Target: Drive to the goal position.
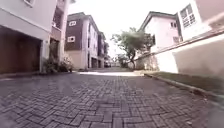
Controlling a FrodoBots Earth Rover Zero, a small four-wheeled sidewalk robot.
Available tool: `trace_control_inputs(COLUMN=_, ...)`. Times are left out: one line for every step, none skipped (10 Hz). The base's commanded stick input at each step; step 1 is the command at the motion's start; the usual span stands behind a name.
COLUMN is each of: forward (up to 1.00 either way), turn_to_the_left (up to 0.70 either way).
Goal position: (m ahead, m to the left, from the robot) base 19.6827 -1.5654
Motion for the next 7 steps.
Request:
trace_control_inputs(forward=0.69, turn_to_the_left=0.03)
trace_control_inputs(forward=0.69, turn_to_the_left=0.03)
trace_control_inputs(forward=0.69, turn_to_the_left=0.03)
trace_control_inputs(forward=0.69, turn_to_the_left=-0.03)
trace_control_inputs(forward=0.69, turn_to_the_left=-0.32)
trace_control_inputs(forward=0.69, turn_to_the_left=-0.15)
trace_control_inputs(forward=0.69, turn_to_the_left=-0.03)
